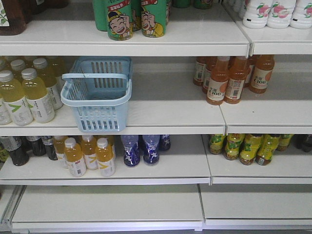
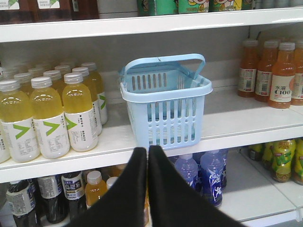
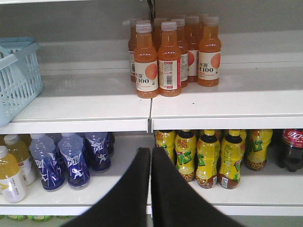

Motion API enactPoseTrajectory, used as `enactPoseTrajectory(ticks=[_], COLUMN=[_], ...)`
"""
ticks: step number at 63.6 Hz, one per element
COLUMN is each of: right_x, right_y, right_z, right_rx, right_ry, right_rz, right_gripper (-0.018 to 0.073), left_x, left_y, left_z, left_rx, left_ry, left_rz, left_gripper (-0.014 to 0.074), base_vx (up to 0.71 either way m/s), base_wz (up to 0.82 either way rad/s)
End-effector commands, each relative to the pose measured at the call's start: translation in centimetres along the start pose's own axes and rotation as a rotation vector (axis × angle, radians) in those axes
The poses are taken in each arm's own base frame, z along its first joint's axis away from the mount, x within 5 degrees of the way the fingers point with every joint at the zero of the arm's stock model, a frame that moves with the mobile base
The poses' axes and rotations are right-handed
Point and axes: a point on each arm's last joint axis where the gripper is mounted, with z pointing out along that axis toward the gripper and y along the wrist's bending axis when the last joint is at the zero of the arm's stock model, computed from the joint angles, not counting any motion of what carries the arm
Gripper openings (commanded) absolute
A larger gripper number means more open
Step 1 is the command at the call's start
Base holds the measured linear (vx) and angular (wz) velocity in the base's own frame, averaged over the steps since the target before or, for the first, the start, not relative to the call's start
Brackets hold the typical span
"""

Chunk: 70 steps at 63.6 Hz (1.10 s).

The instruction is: Place coke in basket with both arms

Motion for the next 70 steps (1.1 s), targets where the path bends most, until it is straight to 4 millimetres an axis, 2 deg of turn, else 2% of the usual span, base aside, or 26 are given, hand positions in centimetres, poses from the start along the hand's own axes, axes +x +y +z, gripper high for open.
enactPoseTrajectory(ticks=[1, 28, 36, 46, 50, 58, 70], right_x=[-0.4, -0.4, -0.4, -0.4, -0.4, -0.4, -0.4], right_y=[0.1, 0.1, 0.1, 0.1, 0.1, 0.1, 0.1], right_z=[-0.1, -0.1, -0.1, -0.1, -0.1, -0.1, -0.1], right_rx=[-0.018, -0.018, -0.018, -0.018, -0.018, -0.018, -0.018], right_ry=[-0.072, -0.072, -0.072, -0.072, -0.072, -0.072, -0.072], right_rz=[-0.017, -0.017, -0.017, -0.017, -0.017, -0.017, -0.017], right_gripper=[-0.0005, -0.0005, -0.0005, -0.0005, -0.0005, -0.0005, -0.0005], left_x=[-0.8, -0.8, -0.8, -0.9, -0.9, -0.9, -1.9], left_y=[0.1, 0.1, 0.1, 0.1, 0.1, 0.1, 0.9], left_z=[-0.2, -0.2, -0.2, -0.2, -0.2, -0.2, -0.4], left_rx=[-0.013, -0.012, 0.0, 0.035, 0.045, 0.046, 0.034], left_ry=[-0.097, -0.099, -0.1, -0.098, -0.096, -0.106, -0.248], left_rz=[-0.009, -0.034, -0.261, -0.88, -1.047, -1.096, -1.134], left_gripper=[-0.0006, -0.0006, -0.0006, -0.0006, -0.0006, -0.0006, -0.0006], base_vx=[0.0, 0.0, 0.0, 0.0, 0.0, 0.0, 0.0], base_wz=[0.0, 0.0, 0.0, 0.0, 0.0, 0.0, 0.0])
